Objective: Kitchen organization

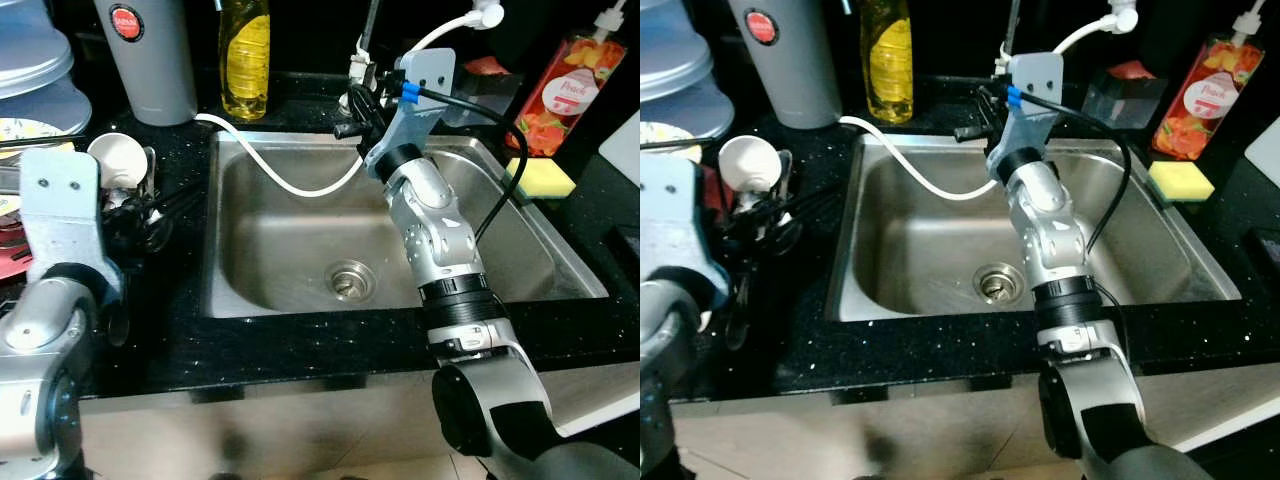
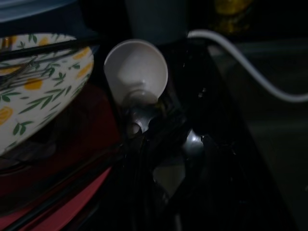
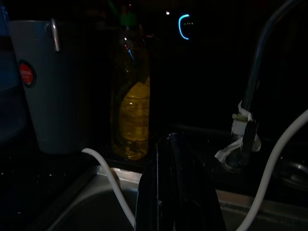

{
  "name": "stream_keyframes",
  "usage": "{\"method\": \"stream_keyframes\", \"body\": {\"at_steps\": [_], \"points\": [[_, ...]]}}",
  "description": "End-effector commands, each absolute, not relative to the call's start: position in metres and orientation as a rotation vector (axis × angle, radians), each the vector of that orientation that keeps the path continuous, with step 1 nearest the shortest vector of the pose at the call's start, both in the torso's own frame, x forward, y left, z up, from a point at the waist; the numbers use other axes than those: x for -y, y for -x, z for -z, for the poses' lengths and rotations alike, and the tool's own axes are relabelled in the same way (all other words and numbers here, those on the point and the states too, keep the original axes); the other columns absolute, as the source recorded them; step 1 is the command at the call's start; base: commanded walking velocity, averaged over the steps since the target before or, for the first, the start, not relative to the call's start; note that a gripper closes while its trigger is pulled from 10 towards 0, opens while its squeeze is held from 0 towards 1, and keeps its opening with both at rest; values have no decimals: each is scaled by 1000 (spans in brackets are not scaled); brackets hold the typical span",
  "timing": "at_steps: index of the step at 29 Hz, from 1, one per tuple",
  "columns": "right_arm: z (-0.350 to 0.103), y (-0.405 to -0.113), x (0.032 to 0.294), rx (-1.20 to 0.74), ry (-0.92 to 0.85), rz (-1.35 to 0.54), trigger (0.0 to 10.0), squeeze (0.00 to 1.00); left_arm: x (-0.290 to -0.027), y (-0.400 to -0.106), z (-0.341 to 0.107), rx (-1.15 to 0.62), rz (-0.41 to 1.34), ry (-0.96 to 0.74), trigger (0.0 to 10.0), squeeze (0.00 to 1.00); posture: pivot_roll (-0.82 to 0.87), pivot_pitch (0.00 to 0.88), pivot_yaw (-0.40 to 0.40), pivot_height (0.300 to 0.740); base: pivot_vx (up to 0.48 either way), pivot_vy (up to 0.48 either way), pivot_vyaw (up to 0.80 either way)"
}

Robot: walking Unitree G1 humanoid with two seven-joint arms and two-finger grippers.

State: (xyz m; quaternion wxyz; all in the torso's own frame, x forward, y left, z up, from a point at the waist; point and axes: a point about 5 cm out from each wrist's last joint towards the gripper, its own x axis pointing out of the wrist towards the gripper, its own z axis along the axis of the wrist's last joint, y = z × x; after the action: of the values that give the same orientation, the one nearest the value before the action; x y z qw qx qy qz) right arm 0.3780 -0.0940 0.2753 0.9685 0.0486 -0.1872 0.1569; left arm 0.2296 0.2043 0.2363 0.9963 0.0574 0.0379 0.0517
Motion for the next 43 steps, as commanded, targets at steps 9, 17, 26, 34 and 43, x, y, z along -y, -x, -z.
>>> {"method": "stream_keyframes", "body": {"at_steps": [9,17,26,34,43], "points": [[-278,-383,99,405,-123,-264,10000,0,-201,-243,-244,-8,-97,-250,10000,0,248,0,-80,740,0,0,0],[-273,-387,110,393,-151,-208,10000,0,-205,-259,-258,81,-162,-241,10000,0,255,0,-78,740,0,0,0],[-271,-388,107,395,-130,-224,10000,0,-205,-258,-250,85,-169,-259,10000,0,248,0,-79,740,0,382,0],[-269,-388,108,394,-125,-221,10000,0,-203,-259,-250,87,-159,-276,10000,0,243,0,-77,740,0,392,0],[-268,-388,110,397,-117,-216,10000,0,-197,-263,-249,95,-140,-314,10000,0,236,0,-71,740,0,0,0]]}}
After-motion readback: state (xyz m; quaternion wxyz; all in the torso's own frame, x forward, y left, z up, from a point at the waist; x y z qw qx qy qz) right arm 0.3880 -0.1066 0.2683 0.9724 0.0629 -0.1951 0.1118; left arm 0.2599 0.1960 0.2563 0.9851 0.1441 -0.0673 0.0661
